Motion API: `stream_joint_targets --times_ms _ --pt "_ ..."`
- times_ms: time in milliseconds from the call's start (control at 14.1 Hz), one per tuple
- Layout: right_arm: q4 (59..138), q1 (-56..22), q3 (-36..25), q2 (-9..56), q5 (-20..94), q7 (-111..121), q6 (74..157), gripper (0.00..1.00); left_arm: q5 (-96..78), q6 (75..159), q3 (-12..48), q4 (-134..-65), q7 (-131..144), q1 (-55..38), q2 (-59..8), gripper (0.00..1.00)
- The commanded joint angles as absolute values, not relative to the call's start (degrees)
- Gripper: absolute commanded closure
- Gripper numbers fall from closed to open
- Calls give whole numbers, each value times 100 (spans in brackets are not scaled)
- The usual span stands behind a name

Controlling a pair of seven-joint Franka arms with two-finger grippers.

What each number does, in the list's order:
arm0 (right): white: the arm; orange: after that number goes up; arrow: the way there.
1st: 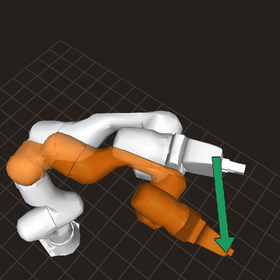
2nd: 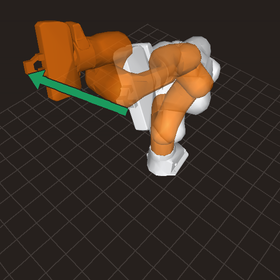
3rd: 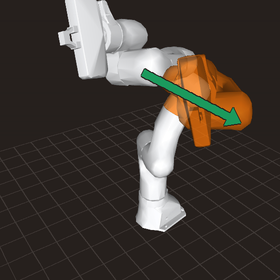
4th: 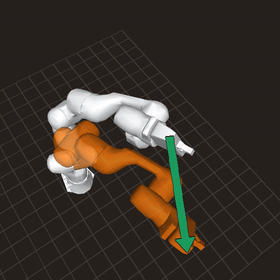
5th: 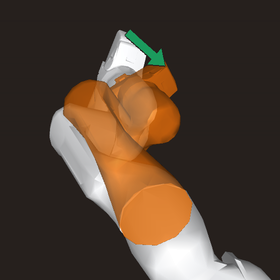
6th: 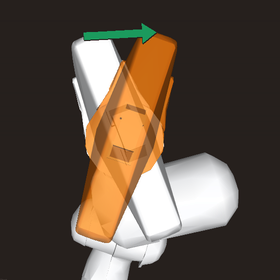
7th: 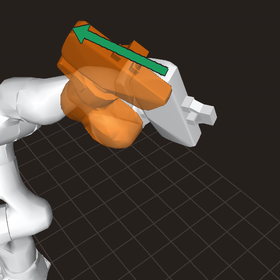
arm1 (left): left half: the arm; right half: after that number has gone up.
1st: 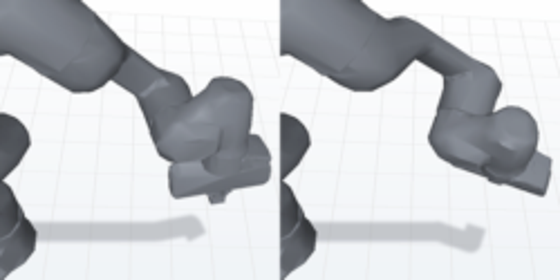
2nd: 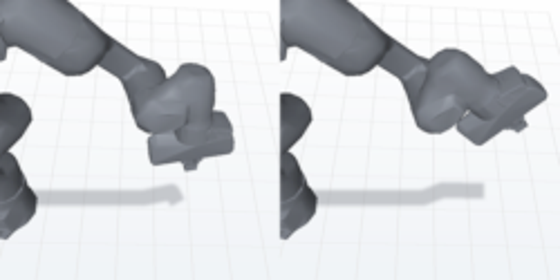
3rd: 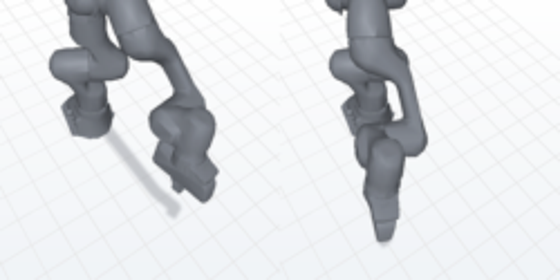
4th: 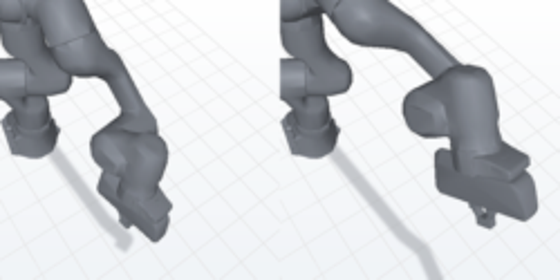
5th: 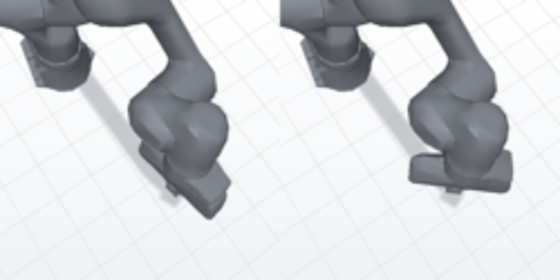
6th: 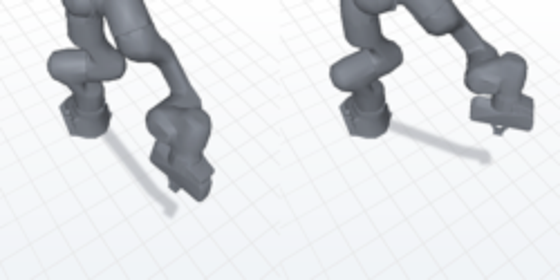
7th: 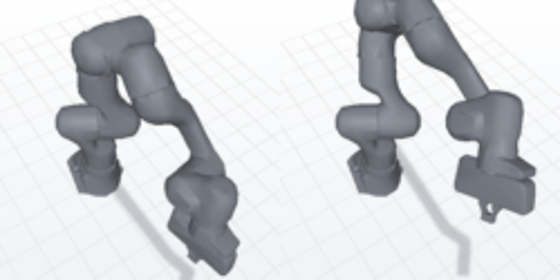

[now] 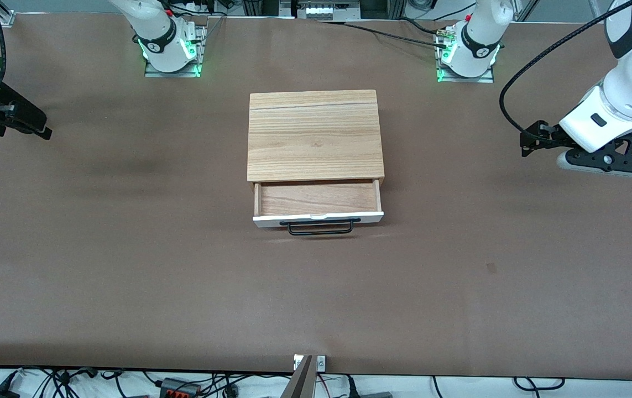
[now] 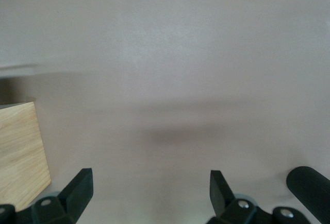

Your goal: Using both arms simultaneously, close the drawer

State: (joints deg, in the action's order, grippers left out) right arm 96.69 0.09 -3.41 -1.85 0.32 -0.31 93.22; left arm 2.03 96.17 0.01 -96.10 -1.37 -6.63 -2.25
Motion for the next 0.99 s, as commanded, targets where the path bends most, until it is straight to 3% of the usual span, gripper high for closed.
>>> stream_joint_targets --times_ms 0,425,638,921 --pt "9677 35 -299 -229 88 -88 9255 0 114 9510 -26 -9334 -114 -756 -448 0" --pt "9677 -886 -264 272 149 -141 9543 0 -202 9518 -9 -8279 -88 -773 -1449 0" --pt "9677 -1002 -272 727 955 -132 10290 0 -464 9719 -9 -8070 -79 -896 -2054 0" --pt "9677 -1352 -264 1518 1415 -141 11869 0 -642 10756 -9 -7656 -62 -1405 -3189 0"
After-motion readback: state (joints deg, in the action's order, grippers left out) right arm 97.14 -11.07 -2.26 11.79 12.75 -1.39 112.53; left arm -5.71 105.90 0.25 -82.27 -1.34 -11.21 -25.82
